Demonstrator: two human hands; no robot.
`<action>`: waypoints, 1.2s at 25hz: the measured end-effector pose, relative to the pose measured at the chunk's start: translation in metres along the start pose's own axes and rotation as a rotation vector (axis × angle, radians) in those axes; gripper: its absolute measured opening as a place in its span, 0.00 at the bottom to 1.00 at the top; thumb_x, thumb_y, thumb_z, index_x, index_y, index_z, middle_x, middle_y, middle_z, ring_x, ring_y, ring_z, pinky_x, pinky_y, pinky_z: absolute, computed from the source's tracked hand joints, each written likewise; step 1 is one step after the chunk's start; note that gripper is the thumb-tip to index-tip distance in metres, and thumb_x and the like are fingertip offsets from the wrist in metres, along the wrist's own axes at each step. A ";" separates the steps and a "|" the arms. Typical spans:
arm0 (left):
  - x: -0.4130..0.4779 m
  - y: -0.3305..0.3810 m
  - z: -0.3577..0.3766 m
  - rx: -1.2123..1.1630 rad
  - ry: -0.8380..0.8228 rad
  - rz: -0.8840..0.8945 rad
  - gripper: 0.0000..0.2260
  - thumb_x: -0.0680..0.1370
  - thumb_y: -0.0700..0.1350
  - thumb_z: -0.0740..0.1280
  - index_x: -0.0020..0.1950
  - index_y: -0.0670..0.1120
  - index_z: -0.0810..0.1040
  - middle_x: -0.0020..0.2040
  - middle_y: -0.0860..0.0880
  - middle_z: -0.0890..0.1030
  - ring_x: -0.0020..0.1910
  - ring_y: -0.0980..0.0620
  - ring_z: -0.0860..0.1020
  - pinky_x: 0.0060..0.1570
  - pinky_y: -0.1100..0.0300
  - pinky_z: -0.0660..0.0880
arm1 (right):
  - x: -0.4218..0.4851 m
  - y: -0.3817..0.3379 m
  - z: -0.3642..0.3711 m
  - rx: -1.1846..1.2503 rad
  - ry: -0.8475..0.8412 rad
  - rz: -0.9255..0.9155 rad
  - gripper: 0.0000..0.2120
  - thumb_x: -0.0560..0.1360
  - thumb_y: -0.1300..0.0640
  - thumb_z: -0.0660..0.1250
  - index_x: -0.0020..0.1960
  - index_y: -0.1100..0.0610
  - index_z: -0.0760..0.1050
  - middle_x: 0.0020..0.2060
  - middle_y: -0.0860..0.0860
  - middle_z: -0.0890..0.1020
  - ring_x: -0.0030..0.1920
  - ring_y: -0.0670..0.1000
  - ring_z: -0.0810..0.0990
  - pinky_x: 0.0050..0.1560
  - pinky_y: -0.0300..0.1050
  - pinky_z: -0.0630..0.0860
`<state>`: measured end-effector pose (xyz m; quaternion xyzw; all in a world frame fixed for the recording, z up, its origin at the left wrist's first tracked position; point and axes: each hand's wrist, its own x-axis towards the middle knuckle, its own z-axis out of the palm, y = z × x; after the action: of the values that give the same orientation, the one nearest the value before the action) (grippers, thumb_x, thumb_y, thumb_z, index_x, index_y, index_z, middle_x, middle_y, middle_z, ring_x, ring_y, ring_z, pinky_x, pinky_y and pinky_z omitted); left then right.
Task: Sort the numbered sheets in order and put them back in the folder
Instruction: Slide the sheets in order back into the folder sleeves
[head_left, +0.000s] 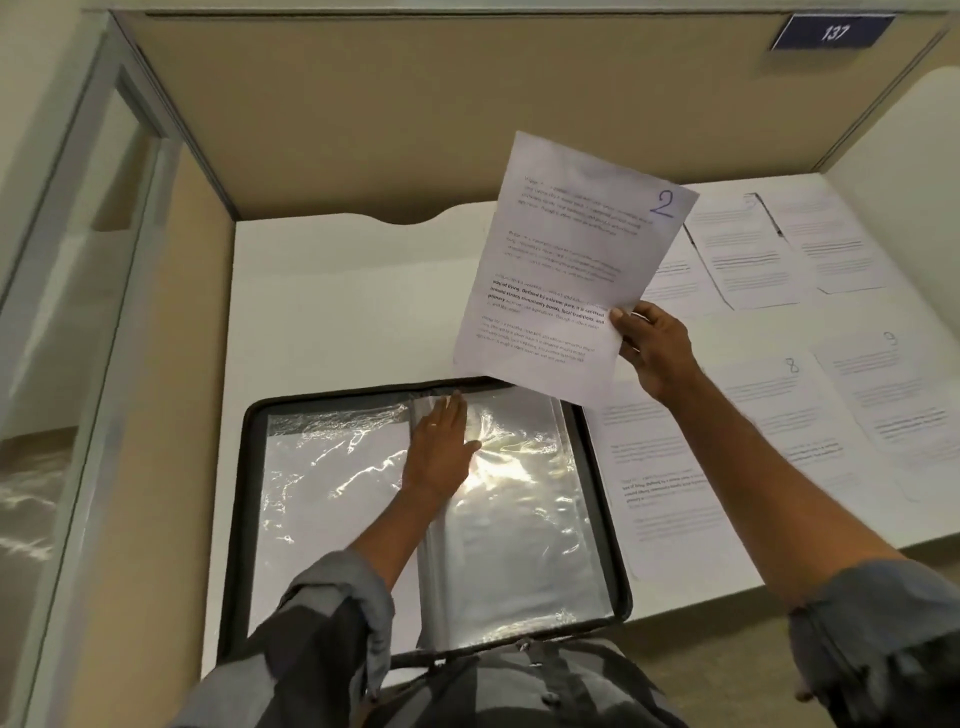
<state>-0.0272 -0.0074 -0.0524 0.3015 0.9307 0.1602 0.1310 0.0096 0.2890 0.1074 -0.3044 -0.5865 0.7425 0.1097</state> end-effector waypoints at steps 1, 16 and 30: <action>0.000 0.000 0.005 0.067 -0.004 -0.006 0.29 0.84 0.52 0.62 0.81 0.40 0.61 0.82 0.42 0.60 0.81 0.41 0.59 0.78 0.45 0.58 | 0.005 0.001 -0.001 0.007 -0.006 0.016 0.07 0.79 0.64 0.70 0.56 0.58 0.79 0.46 0.50 0.88 0.47 0.49 0.86 0.47 0.42 0.82; 0.016 -0.025 -0.044 -0.256 0.014 0.235 0.07 0.71 0.45 0.70 0.48 0.48 0.78 0.46 0.53 0.81 0.47 0.52 0.79 0.48 0.49 0.77 | 0.066 0.032 0.048 0.196 -0.065 0.150 0.12 0.79 0.65 0.70 0.62 0.60 0.77 0.56 0.56 0.85 0.53 0.53 0.84 0.52 0.47 0.83; 0.050 -0.025 -0.070 -0.499 -0.098 -0.012 0.08 0.71 0.58 0.78 0.46 0.59 0.83 0.46 0.60 0.83 0.48 0.59 0.80 0.61 0.47 0.75 | 0.085 0.051 0.090 0.180 -0.074 0.148 0.10 0.80 0.65 0.69 0.61 0.59 0.77 0.55 0.55 0.85 0.54 0.53 0.84 0.52 0.48 0.83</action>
<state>-0.1031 -0.0114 -0.0050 0.2618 0.8567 0.3693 0.2472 -0.0996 0.2461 0.0434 -0.3083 -0.4972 0.8088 0.0598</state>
